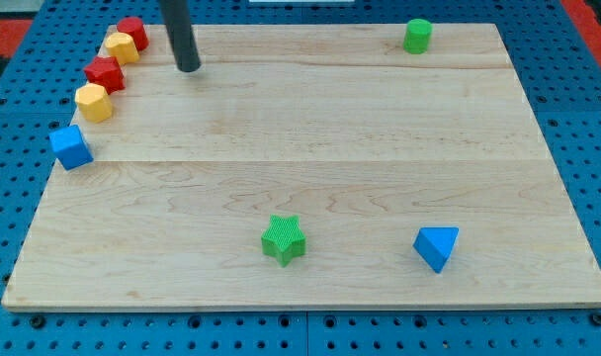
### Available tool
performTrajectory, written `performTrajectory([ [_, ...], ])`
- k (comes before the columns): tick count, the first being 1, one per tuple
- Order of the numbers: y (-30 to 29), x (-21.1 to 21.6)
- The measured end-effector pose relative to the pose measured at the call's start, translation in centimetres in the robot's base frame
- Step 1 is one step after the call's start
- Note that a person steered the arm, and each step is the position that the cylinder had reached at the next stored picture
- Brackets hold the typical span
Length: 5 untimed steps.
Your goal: Point arm towards bottom of the board
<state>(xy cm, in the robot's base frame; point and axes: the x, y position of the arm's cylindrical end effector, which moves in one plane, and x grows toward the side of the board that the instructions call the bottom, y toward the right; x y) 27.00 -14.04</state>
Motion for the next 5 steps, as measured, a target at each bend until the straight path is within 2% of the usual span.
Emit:
performTrajectory([
  [1,4.7,-0.3],
  [2,6.0,-0.3],
  [3,-0.9,0.4],
  [4,-2.1,2.2],
  [5,1.9,9.7],
])
